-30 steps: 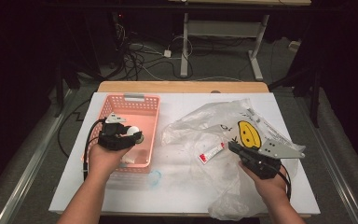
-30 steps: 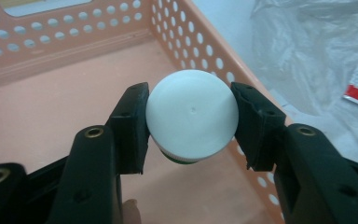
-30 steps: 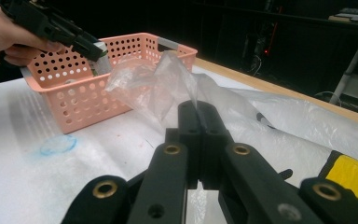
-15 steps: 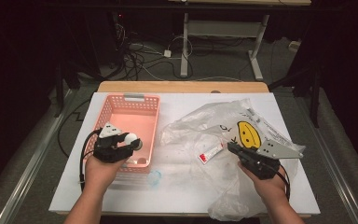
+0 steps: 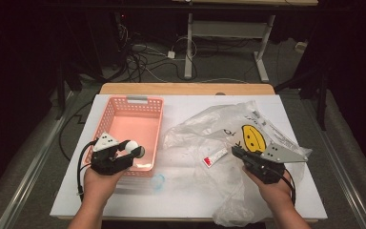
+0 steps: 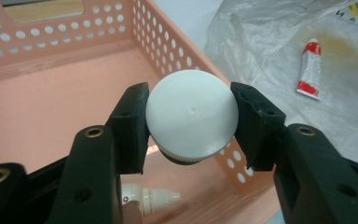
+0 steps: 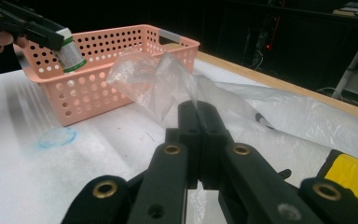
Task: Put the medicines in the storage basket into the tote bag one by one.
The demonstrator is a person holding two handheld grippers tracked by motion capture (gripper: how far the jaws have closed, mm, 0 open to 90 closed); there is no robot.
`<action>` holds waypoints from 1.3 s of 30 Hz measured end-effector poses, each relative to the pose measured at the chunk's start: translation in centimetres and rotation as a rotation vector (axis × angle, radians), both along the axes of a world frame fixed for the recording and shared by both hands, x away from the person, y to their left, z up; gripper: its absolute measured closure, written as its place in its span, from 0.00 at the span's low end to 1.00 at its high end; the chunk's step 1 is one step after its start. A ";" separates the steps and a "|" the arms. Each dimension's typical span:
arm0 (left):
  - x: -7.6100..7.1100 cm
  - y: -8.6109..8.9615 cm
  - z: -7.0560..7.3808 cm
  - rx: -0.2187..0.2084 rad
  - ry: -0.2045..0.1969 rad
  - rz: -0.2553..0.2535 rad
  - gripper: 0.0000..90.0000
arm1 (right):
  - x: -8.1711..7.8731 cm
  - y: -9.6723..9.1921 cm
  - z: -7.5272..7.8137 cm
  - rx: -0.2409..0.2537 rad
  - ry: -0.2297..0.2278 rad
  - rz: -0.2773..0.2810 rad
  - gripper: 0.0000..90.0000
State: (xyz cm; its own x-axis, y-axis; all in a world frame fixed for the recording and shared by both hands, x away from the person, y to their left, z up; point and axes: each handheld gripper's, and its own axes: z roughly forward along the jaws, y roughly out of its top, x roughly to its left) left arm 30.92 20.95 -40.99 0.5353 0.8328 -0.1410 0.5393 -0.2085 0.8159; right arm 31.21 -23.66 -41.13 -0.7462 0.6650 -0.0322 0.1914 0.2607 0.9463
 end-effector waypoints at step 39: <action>-2.7 -7.8 0.0 -0.054 -0.049 -0.246 0.54 | -0.2 -0.2 0.4 0.016 -0.008 0.007 1.00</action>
State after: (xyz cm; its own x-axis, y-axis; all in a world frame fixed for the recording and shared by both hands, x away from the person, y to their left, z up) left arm 28.20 13.13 -40.98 0.7283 0.6684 -0.1511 0.4375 -0.2839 0.8532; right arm 30.96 -23.87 -40.73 -0.7506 0.6602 -0.0273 0.1821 0.2464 0.9519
